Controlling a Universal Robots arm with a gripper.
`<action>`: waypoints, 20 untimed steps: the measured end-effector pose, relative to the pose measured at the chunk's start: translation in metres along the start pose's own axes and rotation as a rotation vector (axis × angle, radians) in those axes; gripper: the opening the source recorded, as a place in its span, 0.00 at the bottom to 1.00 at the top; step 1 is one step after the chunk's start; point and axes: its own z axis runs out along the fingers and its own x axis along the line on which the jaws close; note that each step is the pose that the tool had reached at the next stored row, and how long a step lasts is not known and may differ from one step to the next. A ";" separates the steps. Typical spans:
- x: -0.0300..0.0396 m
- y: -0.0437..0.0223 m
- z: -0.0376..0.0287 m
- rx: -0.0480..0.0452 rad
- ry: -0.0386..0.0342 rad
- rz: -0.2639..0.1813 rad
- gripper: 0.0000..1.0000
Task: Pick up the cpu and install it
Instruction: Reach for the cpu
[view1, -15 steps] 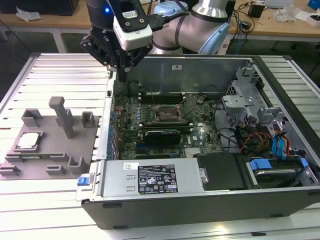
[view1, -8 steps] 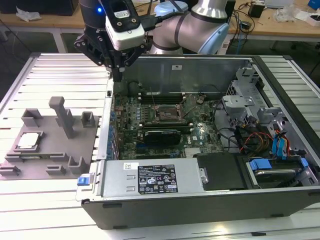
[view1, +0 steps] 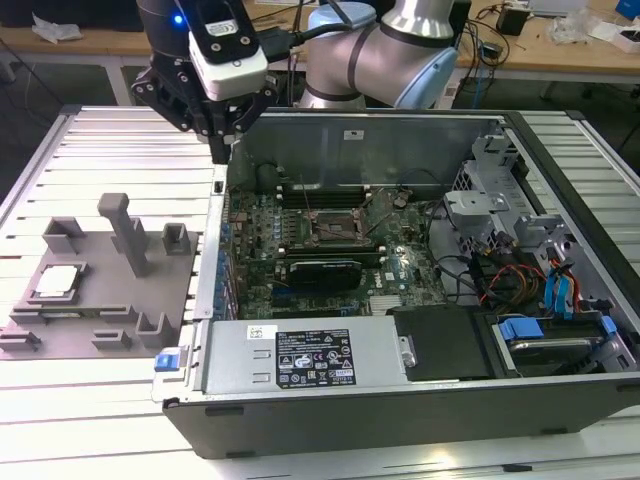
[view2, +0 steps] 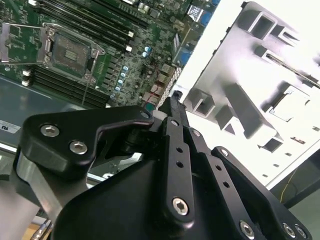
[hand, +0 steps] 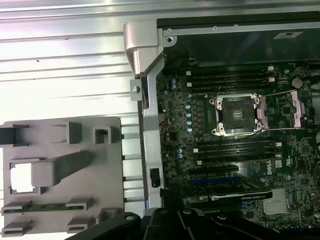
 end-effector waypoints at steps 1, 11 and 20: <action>0.0014 -0.0001 -0.0001 0.0000 0.0000 0.000 0.11; 0.0205 -0.0015 -0.0006 0.0000 0.0001 0.000 0.11; 0.0430 -0.0032 -0.0012 0.0000 0.0001 0.000 0.11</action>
